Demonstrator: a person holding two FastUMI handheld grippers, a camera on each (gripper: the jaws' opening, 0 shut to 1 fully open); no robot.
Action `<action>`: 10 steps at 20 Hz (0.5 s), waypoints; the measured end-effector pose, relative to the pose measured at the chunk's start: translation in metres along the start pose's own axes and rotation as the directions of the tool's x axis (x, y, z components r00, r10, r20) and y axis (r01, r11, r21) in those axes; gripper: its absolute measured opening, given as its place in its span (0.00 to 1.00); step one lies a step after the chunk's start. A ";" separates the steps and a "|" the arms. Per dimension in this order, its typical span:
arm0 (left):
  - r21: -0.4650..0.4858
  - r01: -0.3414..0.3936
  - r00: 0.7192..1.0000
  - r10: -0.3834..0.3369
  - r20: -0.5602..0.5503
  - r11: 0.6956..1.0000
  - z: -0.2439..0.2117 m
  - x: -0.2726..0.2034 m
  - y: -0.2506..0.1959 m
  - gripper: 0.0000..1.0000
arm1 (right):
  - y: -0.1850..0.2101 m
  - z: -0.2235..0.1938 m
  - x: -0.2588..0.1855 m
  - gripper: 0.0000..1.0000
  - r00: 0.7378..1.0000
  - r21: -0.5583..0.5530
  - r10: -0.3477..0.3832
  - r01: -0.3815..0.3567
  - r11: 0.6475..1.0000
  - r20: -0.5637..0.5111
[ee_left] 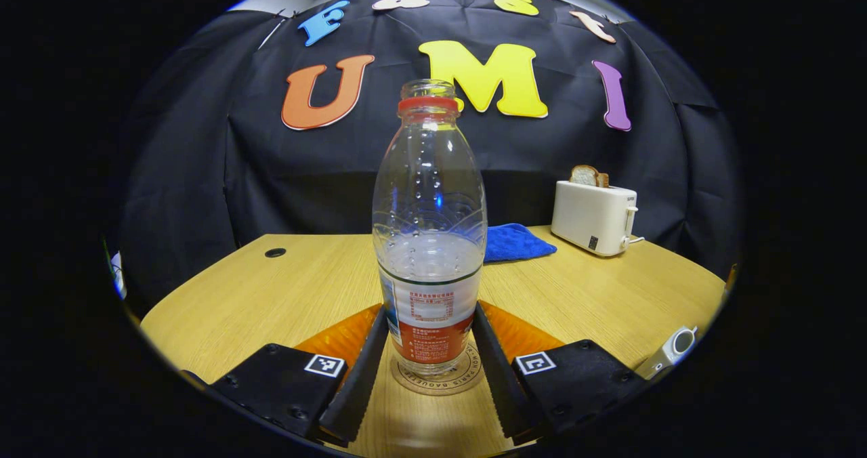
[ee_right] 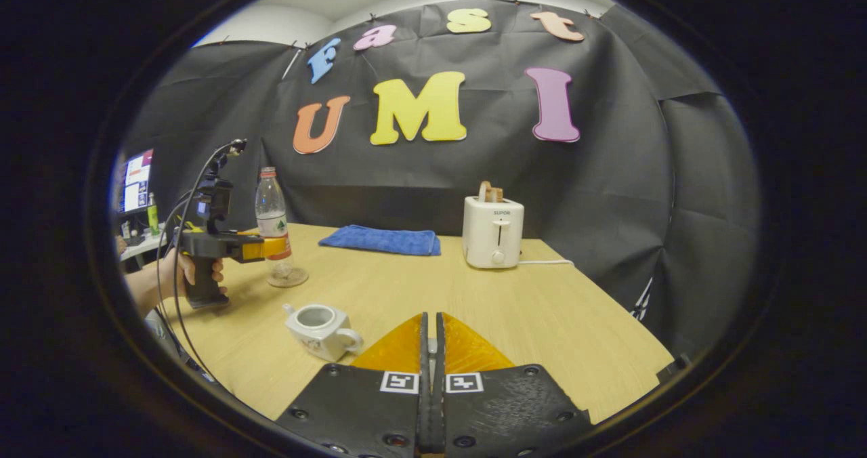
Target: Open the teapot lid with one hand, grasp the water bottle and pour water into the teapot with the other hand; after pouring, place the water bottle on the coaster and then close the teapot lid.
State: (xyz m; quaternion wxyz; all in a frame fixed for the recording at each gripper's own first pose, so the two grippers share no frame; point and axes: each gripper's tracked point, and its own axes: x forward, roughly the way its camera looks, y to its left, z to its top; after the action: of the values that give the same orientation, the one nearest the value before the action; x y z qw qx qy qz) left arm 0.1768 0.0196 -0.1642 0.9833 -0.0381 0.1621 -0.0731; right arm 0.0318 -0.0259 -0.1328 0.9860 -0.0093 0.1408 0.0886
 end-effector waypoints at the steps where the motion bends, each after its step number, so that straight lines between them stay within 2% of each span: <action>1: 0.005 0.001 1.000 -0.001 -0.008 1.000 -0.003 0.001 -0.002 0.77 | -0.001 0.000 0.000 0.00 1.000 0.001 -0.001 0.001 1.000 -0.002; 5: 0.010 0.009 1.000 -0.009 -0.030 1.000 -0.011 0.004 -0.005 0.77 | -0.002 0.000 0.003 0.02 1.000 0.001 -0.004 0.004 1.000 -0.003; 10: 0.010 0.005 1.000 -0.005 -0.029 1.000 -0.011 0.003 -0.005 0.79 | 0.000 -0.004 0.003 0.00 1.000 0.004 0.003 -0.003 1.000 -0.010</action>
State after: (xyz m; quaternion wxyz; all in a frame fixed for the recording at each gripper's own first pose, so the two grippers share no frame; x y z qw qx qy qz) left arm 0.1756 0.0138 -0.1755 0.9808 -0.0324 0.1759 -0.0771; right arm 0.0333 -0.0259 -0.1373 0.9852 -0.0078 0.1458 0.0896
